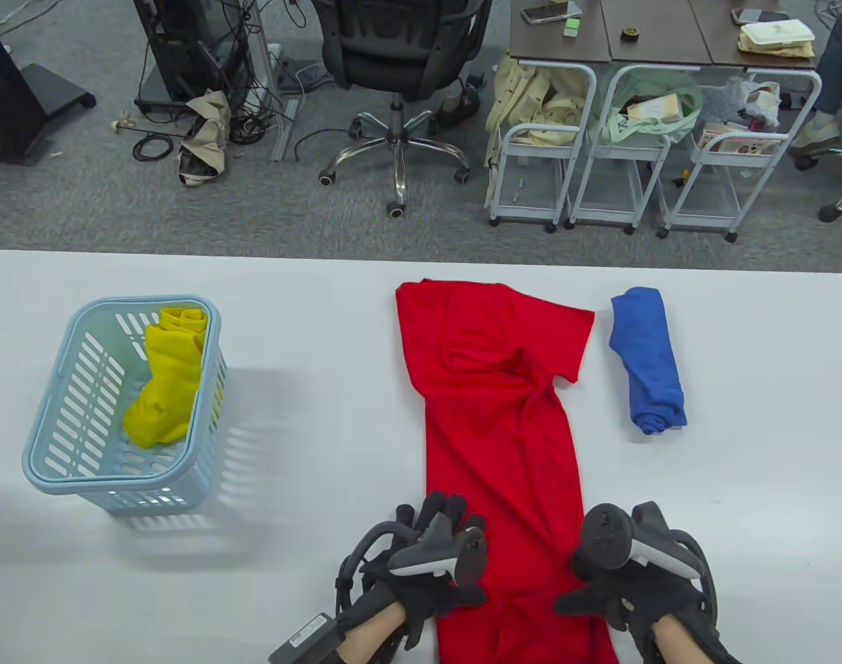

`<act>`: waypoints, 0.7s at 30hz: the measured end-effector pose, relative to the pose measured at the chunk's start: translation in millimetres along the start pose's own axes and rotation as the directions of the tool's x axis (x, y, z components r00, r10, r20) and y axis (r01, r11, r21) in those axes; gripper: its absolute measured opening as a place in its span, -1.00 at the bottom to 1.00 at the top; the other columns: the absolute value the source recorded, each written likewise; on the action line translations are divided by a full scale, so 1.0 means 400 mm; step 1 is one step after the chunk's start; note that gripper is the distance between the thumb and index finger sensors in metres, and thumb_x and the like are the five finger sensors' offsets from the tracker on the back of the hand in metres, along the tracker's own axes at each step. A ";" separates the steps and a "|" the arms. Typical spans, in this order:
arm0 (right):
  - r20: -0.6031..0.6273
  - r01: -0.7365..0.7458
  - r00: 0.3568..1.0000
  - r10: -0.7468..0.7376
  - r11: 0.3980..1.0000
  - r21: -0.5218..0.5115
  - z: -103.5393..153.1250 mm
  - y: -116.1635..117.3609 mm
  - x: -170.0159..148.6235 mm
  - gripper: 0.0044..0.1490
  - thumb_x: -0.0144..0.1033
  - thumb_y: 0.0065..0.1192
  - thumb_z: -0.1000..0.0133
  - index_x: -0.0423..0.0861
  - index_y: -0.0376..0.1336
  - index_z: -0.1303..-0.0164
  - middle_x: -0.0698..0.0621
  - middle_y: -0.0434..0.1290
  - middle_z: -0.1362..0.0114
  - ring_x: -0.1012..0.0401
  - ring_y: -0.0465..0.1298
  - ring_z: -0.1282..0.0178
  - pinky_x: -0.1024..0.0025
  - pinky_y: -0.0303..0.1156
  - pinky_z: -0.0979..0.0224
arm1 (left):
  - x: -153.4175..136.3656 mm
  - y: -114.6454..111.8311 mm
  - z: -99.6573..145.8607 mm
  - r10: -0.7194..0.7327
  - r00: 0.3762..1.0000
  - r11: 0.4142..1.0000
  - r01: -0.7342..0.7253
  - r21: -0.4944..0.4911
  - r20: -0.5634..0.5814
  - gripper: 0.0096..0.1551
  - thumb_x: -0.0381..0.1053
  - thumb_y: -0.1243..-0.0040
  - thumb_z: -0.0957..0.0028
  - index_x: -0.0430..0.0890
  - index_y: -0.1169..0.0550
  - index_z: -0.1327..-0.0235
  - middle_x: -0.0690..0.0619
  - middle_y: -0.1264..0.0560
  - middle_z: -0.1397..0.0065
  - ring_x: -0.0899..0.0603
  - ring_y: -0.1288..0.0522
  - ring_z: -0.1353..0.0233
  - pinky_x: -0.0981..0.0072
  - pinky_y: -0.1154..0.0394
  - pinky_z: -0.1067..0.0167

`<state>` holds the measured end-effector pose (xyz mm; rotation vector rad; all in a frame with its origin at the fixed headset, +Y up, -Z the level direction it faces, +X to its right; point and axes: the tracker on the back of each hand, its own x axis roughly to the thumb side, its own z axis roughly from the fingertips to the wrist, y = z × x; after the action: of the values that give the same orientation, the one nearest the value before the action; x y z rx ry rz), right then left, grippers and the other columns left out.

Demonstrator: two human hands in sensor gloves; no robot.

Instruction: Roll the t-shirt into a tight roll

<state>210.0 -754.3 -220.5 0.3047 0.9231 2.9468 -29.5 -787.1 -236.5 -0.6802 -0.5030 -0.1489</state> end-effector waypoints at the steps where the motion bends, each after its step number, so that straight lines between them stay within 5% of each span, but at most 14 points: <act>1: 0.000 -0.028 1.000 0.028 1.000 -0.008 -0.003 0.001 0.011 -0.03 0.33 0.33 0.02 -0.07 0.19 -0.43 -0.17 0.10 -0.64 -0.08 0.28 -0.46 -0.10 0.18 -0.49 | -0.010 0.006 0.004 -0.035 0.999 0.999 0.035 -0.001 -0.026 0.07 0.51 0.36 0.00 0.13 0.42 -0.56 -0.10 0.51 -0.68 -0.34 0.45 -0.68 -0.42 0.23 -0.54; 5: -0.014 -0.042 0.999 0.042 0.998 -0.055 -0.019 0.002 0.034 -0.42 -0.05 0.34 -0.17 0.00 0.23 -0.33 -0.11 0.12 -0.61 -0.03 0.29 -0.44 -0.09 0.18 -0.50 | -0.062 0.009 -0.004 0.026 1.000 1.000 -0.026 0.015 -0.002 0.07 0.50 0.30 0.03 0.17 0.40 -0.55 -0.07 0.51 -0.68 -0.32 0.45 -0.68 -0.41 0.24 -0.53; 8: 0.033 0.045 0.999 -0.043 0.998 -0.042 -0.021 -0.004 0.019 -0.52 -0.14 0.32 -0.19 -0.01 0.29 -0.28 -0.09 0.19 -0.58 -0.01 0.33 -0.41 -0.07 0.20 -0.48 | -0.086 0.018 -0.008 0.033 0.999 0.999 -0.033 0.028 0.002 0.07 0.49 0.23 0.03 0.20 0.35 -0.57 -0.05 0.48 -0.69 -0.31 0.43 -0.68 -0.40 0.23 -0.54; 15: 0.106 0.125 0.986 -0.126 0.992 0.018 -0.009 -0.005 -0.006 -0.56 -0.15 0.32 -0.16 -0.03 0.36 -0.21 -0.09 0.29 -0.51 0.02 0.43 -0.33 -0.05 0.30 -0.42 | -0.111 0.020 0.002 0.064 0.996 0.994 -0.069 0.084 0.062 0.06 0.44 0.12 -0.01 0.17 0.25 -0.63 -0.10 0.40 -0.73 -0.34 0.36 -0.70 -0.41 0.19 -0.54; 18: 0.087 0.191 0.978 -0.189 0.981 -0.015 -0.014 -0.010 -0.013 -0.53 -0.03 0.15 -0.25 -0.03 0.31 -0.26 -0.10 0.24 -0.54 0.02 0.39 -0.37 -0.03 0.27 -0.44 | -0.104 0.023 0.020 0.073 0.994 0.989 -0.084 0.125 0.087 -0.05 0.35 0.13 -0.12 0.11 0.16 -0.67 -0.15 0.33 -0.76 -0.38 0.28 -0.71 -0.39 0.10 -0.55; 21: 0.095 0.241 0.968 -0.233 0.967 -0.079 -0.006 -0.029 -0.011 -0.30 0.03 -0.01 -0.30 -0.07 0.08 -0.59 -0.17 0.04 -0.67 -0.03 0.27 -0.49 -0.06 0.17 -0.52 | -0.090 0.029 0.028 0.094 0.988 0.980 -0.113 0.164 0.120 -0.07 0.40 0.26 -0.11 0.15 0.18 -0.68 -0.12 0.33 -0.77 -0.37 0.28 -0.73 -0.41 0.13 -0.55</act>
<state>213.5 -746.3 -229.7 0.2911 0.7547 2.7232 -62.0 -772.3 -253.4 -0.5476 -0.5795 0.0307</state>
